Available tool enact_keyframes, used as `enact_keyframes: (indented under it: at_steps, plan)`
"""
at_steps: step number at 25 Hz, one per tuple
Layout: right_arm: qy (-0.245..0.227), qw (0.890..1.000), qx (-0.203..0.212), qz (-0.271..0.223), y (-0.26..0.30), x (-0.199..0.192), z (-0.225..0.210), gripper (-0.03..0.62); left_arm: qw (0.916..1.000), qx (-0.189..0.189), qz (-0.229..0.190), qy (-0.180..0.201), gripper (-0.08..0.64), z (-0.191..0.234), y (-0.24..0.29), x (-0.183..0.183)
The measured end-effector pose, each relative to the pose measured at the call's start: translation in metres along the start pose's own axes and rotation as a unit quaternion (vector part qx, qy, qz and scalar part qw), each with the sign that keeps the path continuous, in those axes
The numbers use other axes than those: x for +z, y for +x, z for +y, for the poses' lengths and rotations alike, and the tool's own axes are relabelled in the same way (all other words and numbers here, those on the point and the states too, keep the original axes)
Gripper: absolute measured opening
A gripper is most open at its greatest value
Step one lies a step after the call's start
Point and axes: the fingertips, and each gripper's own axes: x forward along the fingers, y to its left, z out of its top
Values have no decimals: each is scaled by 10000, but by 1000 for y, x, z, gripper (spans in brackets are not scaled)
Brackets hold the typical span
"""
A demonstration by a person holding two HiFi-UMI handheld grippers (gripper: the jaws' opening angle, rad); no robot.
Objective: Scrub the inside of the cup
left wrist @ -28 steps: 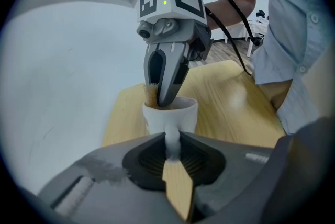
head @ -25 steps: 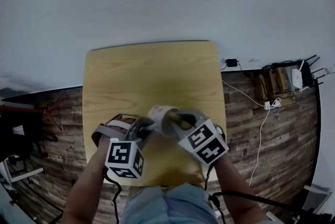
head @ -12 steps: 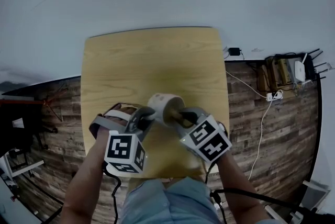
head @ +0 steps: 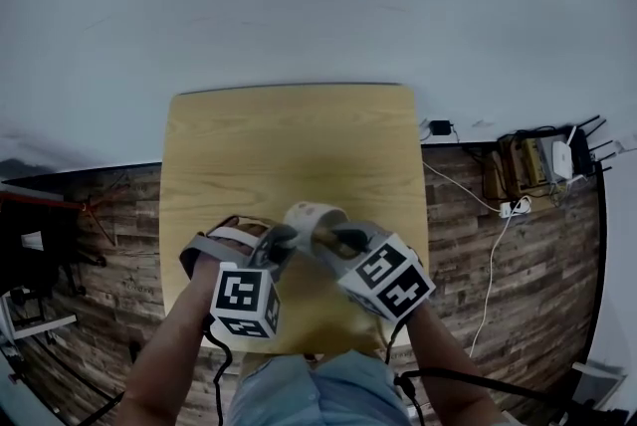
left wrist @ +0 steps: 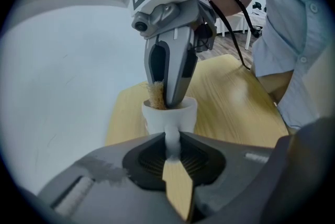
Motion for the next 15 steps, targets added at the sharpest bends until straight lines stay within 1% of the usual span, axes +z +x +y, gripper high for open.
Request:
enact_keyframes:
  at_steps: [9, 15]
  plan:
    - [-82, 9989, -418, -175, -13, 3, -23, 57, 10000, -5, 27, 36, 71, 2, -1, 1]
    - [92, 9979, -592, -230, -19, -10, -37, 57, 10000, 42, 36, 26, 71, 4, 1, 1]
